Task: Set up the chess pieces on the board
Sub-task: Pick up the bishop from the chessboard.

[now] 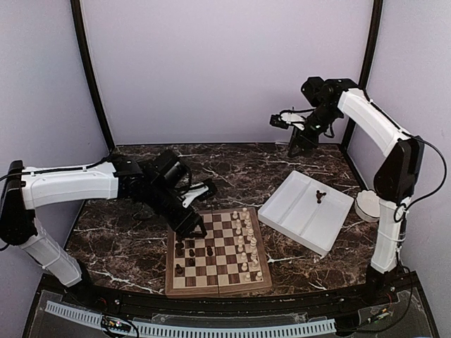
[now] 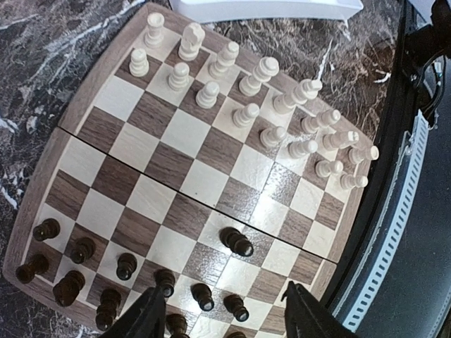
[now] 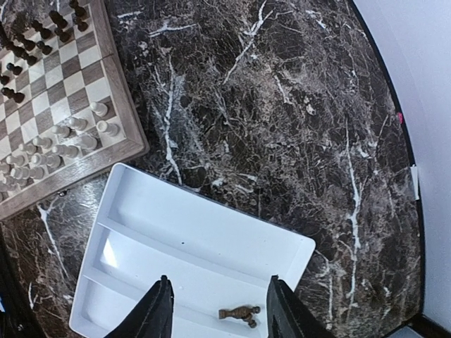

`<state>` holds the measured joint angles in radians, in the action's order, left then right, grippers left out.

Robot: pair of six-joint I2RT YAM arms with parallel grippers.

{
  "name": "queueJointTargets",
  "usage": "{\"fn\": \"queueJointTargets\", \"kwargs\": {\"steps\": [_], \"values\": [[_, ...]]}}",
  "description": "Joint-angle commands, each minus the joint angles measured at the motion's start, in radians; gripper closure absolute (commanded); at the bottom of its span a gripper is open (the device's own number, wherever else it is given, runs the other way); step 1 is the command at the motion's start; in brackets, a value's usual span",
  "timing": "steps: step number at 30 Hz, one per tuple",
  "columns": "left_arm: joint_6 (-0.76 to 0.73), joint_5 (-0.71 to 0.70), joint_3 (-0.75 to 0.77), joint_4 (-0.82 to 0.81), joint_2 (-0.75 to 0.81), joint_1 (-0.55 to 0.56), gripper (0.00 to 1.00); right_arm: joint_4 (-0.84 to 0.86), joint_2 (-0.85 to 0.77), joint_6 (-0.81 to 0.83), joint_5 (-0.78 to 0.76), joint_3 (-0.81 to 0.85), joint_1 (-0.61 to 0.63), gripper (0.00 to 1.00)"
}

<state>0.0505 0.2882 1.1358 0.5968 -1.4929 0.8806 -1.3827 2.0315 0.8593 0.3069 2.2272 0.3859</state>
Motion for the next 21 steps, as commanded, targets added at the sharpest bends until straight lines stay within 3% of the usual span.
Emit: {"fn": "queueJointTargets", "kwargs": {"steps": [1, 8, 10, 13, 21], "values": [[-0.044, -0.027, 0.077, 0.089, -0.072, 0.034, 0.40, 0.072, -0.133, -0.041, 0.177, -0.206, -0.054, 0.55], [-0.044, -0.031, 0.134, 0.092, -0.172, 0.054, 0.48, 0.591, -0.481, -0.293, 0.193, -0.782, -0.099, 0.54], [-0.066, -0.025, 0.154, 0.104, -0.200, 0.062, 0.51, 0.646, -0.545, -0.298, 0.175, -0.881, -0.101, 0.53], [-0.089, -0.028, 0.187, 0.130, -0.236, 0.078, 0.56, 0.697, -0.611, -0.302, 0.099, -0.962, -0.117, 0.52], [-0.105, -0.027, 0.232, 0.183, -0.306, 0.104, 0.63, 0.714, -0.646, -0.309, 0.113, -0.996, -0.133, 0.50]]}}
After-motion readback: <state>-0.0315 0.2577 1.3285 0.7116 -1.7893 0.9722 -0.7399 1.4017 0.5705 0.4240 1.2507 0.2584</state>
